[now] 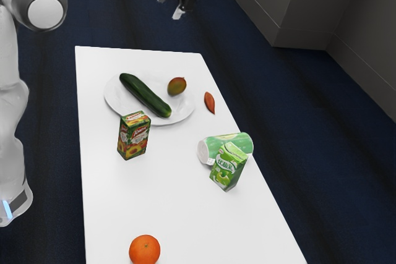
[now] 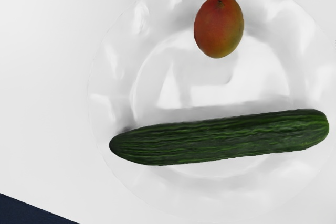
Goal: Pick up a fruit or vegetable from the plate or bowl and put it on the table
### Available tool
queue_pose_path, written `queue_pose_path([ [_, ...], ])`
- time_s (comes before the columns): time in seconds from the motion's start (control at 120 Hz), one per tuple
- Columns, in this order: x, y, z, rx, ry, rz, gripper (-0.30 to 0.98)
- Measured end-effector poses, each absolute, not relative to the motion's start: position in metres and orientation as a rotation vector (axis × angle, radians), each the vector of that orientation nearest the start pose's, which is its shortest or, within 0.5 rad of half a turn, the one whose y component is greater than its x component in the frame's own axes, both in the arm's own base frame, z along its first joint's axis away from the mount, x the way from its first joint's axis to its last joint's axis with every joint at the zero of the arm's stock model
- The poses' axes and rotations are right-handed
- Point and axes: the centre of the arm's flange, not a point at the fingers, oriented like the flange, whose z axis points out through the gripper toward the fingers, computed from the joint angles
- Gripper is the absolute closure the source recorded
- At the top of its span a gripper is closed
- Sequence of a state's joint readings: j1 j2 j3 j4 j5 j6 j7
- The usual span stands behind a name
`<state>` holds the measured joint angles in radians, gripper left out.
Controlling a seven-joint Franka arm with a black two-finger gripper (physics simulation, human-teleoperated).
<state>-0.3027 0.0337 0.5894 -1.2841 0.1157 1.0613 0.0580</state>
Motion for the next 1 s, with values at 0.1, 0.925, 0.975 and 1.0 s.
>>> queue_pose_path([
  [0.1, 0.458, 0.238, 0.707, -2.989, -0.649, 0.221, 0.02],
  [0.925, 0.569, 0.099, 0.535, -3.164, -0.067, 0.164, 0.03],
  [0.975, 0.560, 0.110, 0.522, -3.199, -0.067, 0.143, 0.03],
  [1.0, 0.557, 0.115, 0.518, -3.206, -0.069, 0.129, 0.03],
])
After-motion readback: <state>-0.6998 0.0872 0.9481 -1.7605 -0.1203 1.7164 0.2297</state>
